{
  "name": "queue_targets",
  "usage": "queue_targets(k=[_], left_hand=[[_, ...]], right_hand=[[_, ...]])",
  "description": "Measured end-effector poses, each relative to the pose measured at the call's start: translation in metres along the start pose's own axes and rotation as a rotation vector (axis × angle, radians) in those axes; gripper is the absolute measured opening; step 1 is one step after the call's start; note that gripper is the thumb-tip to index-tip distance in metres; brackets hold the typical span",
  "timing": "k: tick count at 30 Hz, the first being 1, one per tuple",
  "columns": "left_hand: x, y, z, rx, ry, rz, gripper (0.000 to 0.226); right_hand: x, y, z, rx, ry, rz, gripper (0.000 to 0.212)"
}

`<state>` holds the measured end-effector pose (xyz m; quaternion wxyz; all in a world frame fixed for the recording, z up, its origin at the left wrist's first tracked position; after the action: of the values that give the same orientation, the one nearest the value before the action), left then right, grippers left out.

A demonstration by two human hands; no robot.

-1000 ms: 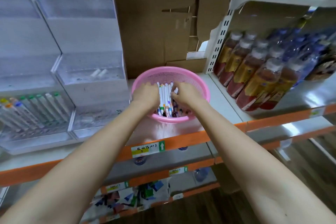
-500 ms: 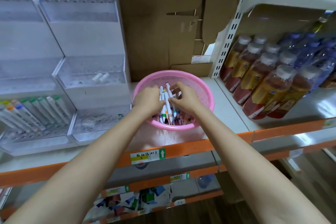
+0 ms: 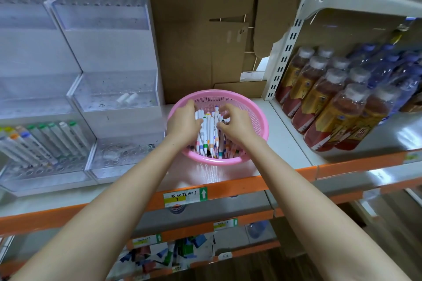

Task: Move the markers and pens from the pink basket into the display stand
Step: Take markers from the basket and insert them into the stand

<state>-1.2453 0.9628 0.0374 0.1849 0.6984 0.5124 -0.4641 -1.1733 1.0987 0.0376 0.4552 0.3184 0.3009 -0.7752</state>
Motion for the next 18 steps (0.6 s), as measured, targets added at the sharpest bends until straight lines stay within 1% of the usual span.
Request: queue_targets(k=[4, 7, 9, 11, 12, 15, 18], left_hand=[[-0.0006, -0.0017, 0.0037, 0.029, 0.100, -0.023, 0.027], [-0.0014, -0.0008, 0.0035, 0.071, 0.096, 0.013, 0.036], [-0.0036, 0.0003, 0.0024, 0.085, 0.070, 0.032, 0.042], [-0.0055, 0.0006, 0.0019, 0.095, 0.078, 0.042, 0.044], [-0.0061, 0.0008, 0.0016, 0.099, 0.084, 0.047, 0.045], [-0.0071, 0.0016, 0.0017, 0.101, 0.080, 0.069, 0.047], [-0.0069, 0.0020, 0.0019, 0.101, 0.074, 0.085, 0.049]], right_hand=[[-0.0031, 0.0014, 0.0010, 0.034, -0.035, 0.075, 0.049], [-0.0020, 0.0012, 0.0006, 0.035, -0.061, 0.148, 0.055], [-0.0013, 0.0014, 0.0007, 0.054, -0.080, 0.149, 0.057], [-0.0016, 0.0015, 0.0007, 0.063, -0.040, 0.116, 0.052], [-0.0020, 0.0012, 0.0005, 0.055, 0.029, 0.106, 0.046], [-0.0029, 0.0025, 0.0014, 0.056, 0.247, 0.138, 0.019], [-0.0025, 0.0054, 0.0037, 0.086, 0.315, 0.187, 0.026]])
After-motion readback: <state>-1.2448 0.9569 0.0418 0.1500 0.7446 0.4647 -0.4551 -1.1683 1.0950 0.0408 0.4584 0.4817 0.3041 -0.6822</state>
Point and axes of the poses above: each hand's wrist, its own y-axis away from the middle knuckle, its own x-axis out of the palm, z = x × y, the point moved 1 cm from there along -y, towards the middle knuckle, and after that the axes turned 2 degrees about -z, right-handed, at the moved point
